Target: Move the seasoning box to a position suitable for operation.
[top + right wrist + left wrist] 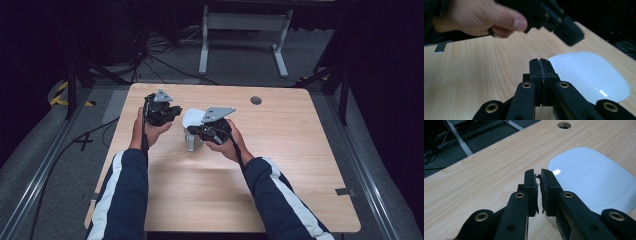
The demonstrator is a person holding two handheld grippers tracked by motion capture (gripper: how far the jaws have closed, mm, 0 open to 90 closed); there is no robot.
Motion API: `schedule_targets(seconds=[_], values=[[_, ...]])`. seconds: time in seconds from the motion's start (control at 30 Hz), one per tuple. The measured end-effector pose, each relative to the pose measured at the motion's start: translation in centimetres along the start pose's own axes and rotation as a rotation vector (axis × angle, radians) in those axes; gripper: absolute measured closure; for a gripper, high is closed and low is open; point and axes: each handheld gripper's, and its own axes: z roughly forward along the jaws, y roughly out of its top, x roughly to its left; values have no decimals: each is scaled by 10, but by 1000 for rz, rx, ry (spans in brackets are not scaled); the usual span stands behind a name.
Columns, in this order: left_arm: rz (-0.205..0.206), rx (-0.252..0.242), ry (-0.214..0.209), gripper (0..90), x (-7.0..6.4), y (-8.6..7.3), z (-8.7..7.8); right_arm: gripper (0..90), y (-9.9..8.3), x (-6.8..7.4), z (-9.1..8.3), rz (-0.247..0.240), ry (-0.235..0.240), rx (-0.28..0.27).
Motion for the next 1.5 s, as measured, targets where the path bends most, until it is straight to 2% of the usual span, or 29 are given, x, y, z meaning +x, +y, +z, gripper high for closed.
schedule_targets(seconds=[0.1, 0.17, 0.2, 0.23, 0.27, 0.3, 0.47, 0.5, 0.53, 0.6, 0.67, 0.73, 0.87, 0.9, 1.0, 1.2, 1.37, 1.5], values=[[-11, 0, -6, 835, 0, -1, 3, 899, 4, -3, 1, -7, -20, 15], [-9, 5, -9, 835, 0, -2, 5, 899, 2, -4, 5, -5, -27, 45], [-16, 6, -10, 834, -1, -2, 6, 899, 1, -5, 5, -1, -20, 38], [-3, 6, -9, 833, 0, -1, 7, 899, -1, -7, 5, 13, -12, 31], [-12, 13, -14, 830, -1, -1, 8, 899, -1, -7, 5, 18, -17, 29], [1, 7, -10, 825, 0, -1, 9, 899, -1, -8, 4, 14, -25, 30], [-23, 15, -13, 797, -2, 0, 13, 900, -5, -8, 3, 20, -4, 20], [-5, 17, -4, 787, -1, 1, 13, 900, -5, -8, 3, 16, -2, 22], [-20, 7, -9, 785, -2, 2, 14, 900, -5, -7, 3, 12, 2, 27], [-9, 10, -18, 777, -2, 3, 14, 900, -6, -6, 3, 10, 5, 31], [-18, -10, -35, 771, -5, 5, 14, 900, -7, -6, 4, 6, -3, 39], [2, -16, -44, 770, -5, 7, 11, 900, -9, -6, 4, 11, -1, 39], [-1, -57, -66, 758, -4, 8, 3, 900, -13, -4, 7, -1, 1, 59], [-3, -61, -82, 751, -4, 8, 1, 900, -13, -3, 7, 1, -1, 62], [13, -94, -101, 748, -7, 8, -5, 899, -15, -2, 8, 2, -5, 68], [46, -97, -97, 759, -12, 8, -15, 899, -17, 3, 0, -14, -7, 64], [36, -98, -91, 760, -16, 7, -20, 898, -20, 6, -6, -19, -12, 64], [50, -94, -67, 754, -17, 4, -25, 897, -22, 8, -13, -20, -15, 60]])
